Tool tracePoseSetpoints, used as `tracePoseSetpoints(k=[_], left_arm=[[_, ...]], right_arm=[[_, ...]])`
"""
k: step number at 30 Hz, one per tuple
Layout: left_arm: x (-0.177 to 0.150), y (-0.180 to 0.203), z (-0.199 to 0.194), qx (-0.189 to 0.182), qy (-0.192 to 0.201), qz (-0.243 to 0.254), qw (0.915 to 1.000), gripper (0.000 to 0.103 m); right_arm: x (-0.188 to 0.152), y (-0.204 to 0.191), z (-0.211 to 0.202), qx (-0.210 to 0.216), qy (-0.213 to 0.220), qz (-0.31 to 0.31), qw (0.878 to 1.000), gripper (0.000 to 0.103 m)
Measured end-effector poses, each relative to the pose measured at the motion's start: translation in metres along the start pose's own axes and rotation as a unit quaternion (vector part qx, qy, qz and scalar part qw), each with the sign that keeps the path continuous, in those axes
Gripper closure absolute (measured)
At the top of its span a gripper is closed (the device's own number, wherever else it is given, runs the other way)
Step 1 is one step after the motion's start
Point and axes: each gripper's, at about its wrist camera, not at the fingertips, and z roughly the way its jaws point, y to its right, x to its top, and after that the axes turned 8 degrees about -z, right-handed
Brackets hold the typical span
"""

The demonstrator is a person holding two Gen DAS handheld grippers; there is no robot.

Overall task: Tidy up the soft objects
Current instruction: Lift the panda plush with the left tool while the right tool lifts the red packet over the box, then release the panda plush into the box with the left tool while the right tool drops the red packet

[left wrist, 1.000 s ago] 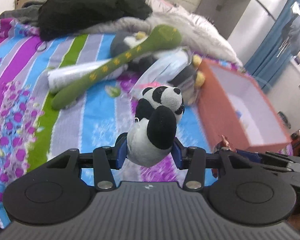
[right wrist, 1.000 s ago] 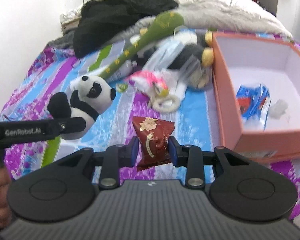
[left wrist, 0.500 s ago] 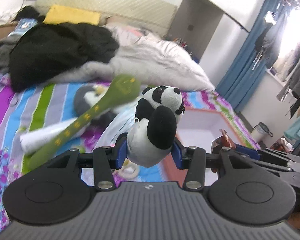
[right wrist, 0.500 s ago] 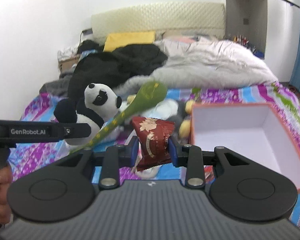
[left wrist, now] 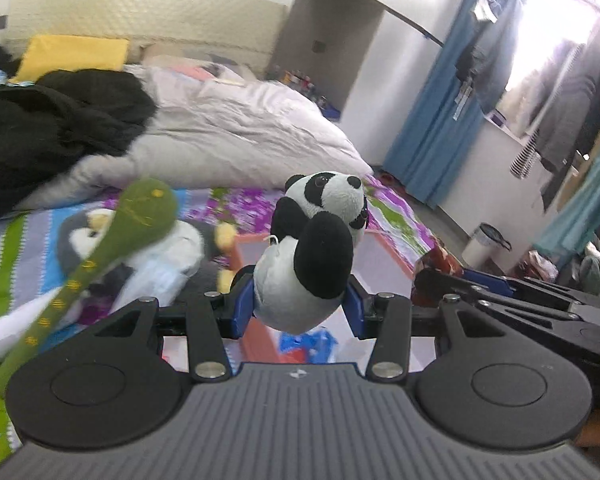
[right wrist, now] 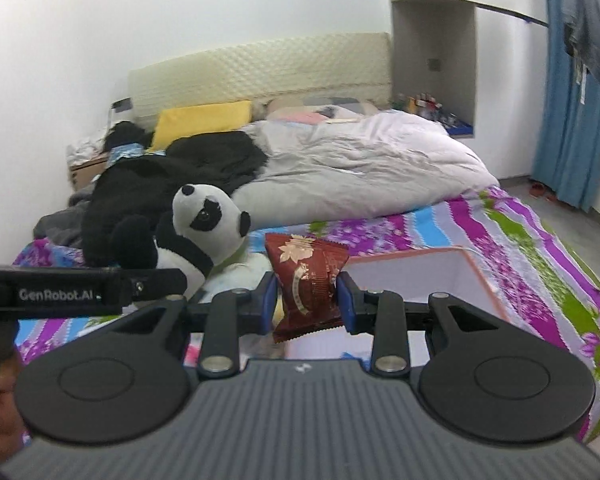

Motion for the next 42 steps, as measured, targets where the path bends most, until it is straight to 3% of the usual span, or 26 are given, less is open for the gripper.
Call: tracePoseSetpoints(k=[9, 17, 24, 33, 42], left_arm=[[-0.020, 0.028, 0.097, -0.010, -0.074, 0.014, 0.9971, 0.051], [-0.044, 0.041, 0.196, 0.004, -0.146, 0.032, 0.9888, 0.051], [-0.064, 0.043, 0.254, 0.017, -0.189, 0.040, 0.9810, 0.051], [-0.072, 0.047, 0.271, 0.023, -0.207, 0.050, 0.9767, 0.047], [-0.056, 0.055, 0.222, 0.006, -0.168, 0.057, 0.9842, 0.047]], right_arm=[[-0.041, 0.060, 0.037, -0.025, -0.071, 0.042, 0.996, 0.067], [-0.089, 0.112, 0.091, -0.031, -0.142, 0.081, 0.986, 0.067], [-0.124, 0.139, 0.124, -0.031, -0.184, 0.103, 0.977, 0.067], [-0.139, 0.149, 0.135, -0.029, -0.200, 0.121, 0.972, 0.064], [-0.122, 0.138, 0.107, -0.028, -0.178, 0.120, 0.976, 0.062]])
